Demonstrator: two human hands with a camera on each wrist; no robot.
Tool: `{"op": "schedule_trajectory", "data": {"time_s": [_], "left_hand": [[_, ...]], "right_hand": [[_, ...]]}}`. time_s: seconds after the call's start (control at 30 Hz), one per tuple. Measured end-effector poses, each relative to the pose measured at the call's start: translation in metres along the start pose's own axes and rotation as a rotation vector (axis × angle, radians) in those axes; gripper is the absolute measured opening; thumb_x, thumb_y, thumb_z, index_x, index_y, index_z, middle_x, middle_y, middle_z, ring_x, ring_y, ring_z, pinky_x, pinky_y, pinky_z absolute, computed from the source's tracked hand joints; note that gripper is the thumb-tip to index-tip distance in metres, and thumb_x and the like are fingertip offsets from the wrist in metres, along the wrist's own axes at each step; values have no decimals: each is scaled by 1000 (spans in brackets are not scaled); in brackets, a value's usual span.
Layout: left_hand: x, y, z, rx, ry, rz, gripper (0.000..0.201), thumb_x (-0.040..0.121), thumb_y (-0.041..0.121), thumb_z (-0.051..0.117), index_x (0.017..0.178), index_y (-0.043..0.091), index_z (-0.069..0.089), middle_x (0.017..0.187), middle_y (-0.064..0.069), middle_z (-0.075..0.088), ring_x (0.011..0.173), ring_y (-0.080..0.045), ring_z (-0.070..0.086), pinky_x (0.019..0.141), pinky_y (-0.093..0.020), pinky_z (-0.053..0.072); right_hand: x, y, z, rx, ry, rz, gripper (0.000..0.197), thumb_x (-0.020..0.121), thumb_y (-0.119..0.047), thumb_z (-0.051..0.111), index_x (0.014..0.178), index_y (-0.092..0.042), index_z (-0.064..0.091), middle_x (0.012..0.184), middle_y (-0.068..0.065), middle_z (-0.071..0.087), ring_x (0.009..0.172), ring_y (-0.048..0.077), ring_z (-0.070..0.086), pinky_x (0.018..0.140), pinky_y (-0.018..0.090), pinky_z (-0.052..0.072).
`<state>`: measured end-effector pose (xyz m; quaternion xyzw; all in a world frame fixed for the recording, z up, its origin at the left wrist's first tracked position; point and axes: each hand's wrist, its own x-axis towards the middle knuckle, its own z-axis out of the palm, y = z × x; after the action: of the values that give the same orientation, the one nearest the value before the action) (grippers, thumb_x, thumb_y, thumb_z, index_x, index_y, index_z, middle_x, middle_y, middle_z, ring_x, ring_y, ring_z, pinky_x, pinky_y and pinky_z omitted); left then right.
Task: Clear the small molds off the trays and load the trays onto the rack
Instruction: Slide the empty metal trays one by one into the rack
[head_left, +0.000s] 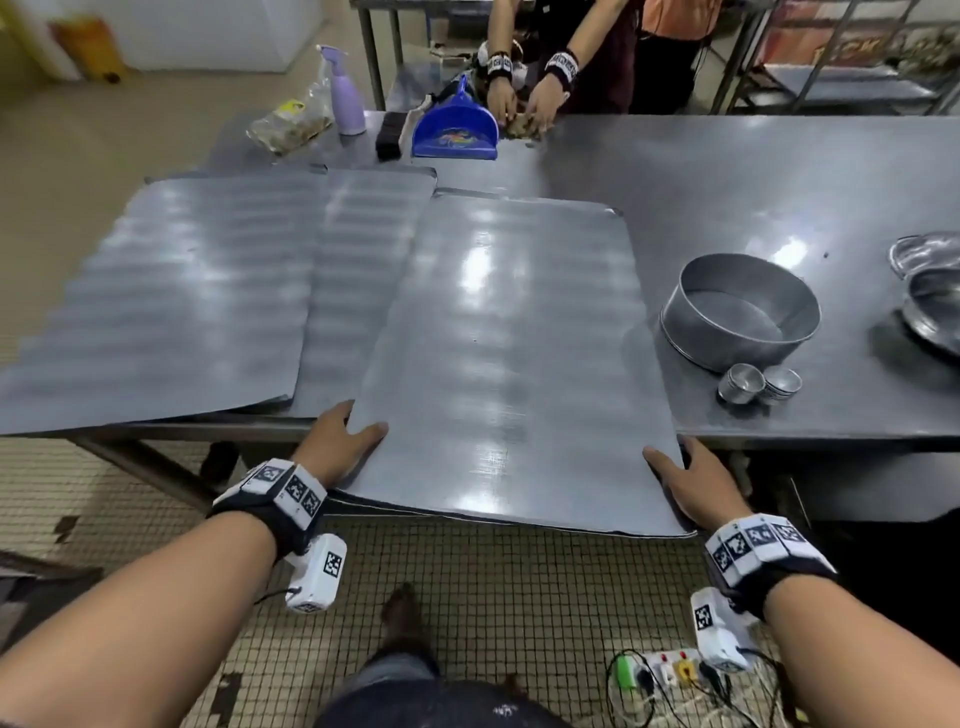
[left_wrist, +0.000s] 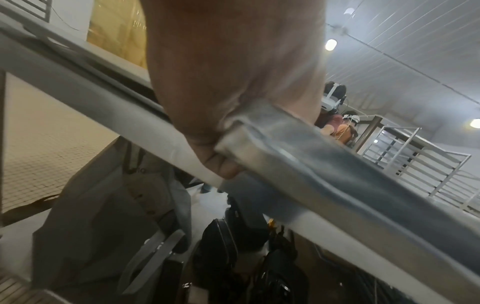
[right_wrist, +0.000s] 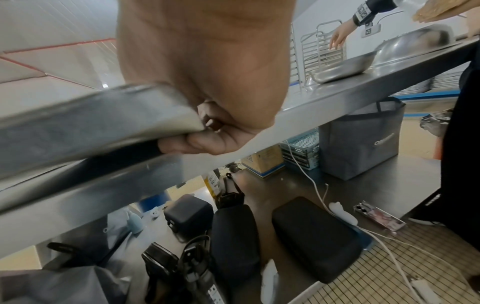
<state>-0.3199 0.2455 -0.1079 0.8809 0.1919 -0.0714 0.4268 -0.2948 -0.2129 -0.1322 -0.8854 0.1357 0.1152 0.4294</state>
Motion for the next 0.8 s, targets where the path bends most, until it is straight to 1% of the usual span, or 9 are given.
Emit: {"op": "schedule_trajectory", "data": {"time_s": [0.07,0.13,0.2,0.3,0.37,0.47,0.57,0.67,0.8], "left_hand": [[-11,-9,7,-45,-17,-25,66,89,28,75,145,7,46,129,5,55,121,-17,55,101,-28,40],[-20,-21,12,-85,-36,-72,73,84,33,80,145,12,46,135,4,58,123,-19,57,106,-34,44],[-29,-31,20,-116,-44,-118,72,81,39,81,140,13,49,128,0,64,113,-19,63,96,-36,50],[-40,-36,31,-138,-10,-157,59,87,41,75,130,9,50,111,2,65,92,-11,63,69,-25,47],[-42,-36,38,-129,2,-166,48,93,42,68,126,11,52,102,7,63,89,-9,62,64,-20,41],[-42,-34,44,-135,20,-174,39,98,42,60,122,13,53,97,11,60,86,-5,58,62,-18,38],[-33,-32,47,-137,35,-174,39,101,42,55,122,10,54,101,5,61,93,-14,61,69,-22,40],[-22,-30,47,-106,54,-156,44,101,45,53,128,10,55,117,-2,62,109,-22,57,90,-31,38],[-14,-27,51,-92,51,-166,50,102,44,51,141,12,48,135,-7,58,127,-27,53,97,-29,34]], "right_hand": [[-4,13,-3,20,-13,11,62,79,-60,67,130,-27,57,118,-6,70,104,17,67,97,43,52],[-7,29,-4,61,-26,30,66,70,-65,70,124,-30,58,112,-7,72,98,16,70,92,47,55],[-12,40,-5,107,-42,51,62,68,-61,74,119,-29,57,104,-3,74,89,18,73,87,48,58],[-18,52,-4,97,-105,87,53,75,-49,77,117,-28,53,90,3,76,75,20,75,81,49,59],[-19,54,-4,86,-105,101,48,78,-47,76,115,-28,53,85,5,76,73,20,75,78,45,59],[-14,44,-5,59,-72,93,36,83,-49,70,108,-26,57,87,2,75,78,20,73,75,38,56],[4,33,-4,-7,-23,65,34,90,-49,62,108,-21,59,97,0,69,90,18,65,80,35,46],[26,30,2,-58,26,41,37,93,-47,57,113,-16,59,106,3,65,101,23,59,87,34,40],[38,32,10,-51,41,38,42,94,-48,55,121,-16,57,113,-3,61,108,17,55,94,33,39]]}}
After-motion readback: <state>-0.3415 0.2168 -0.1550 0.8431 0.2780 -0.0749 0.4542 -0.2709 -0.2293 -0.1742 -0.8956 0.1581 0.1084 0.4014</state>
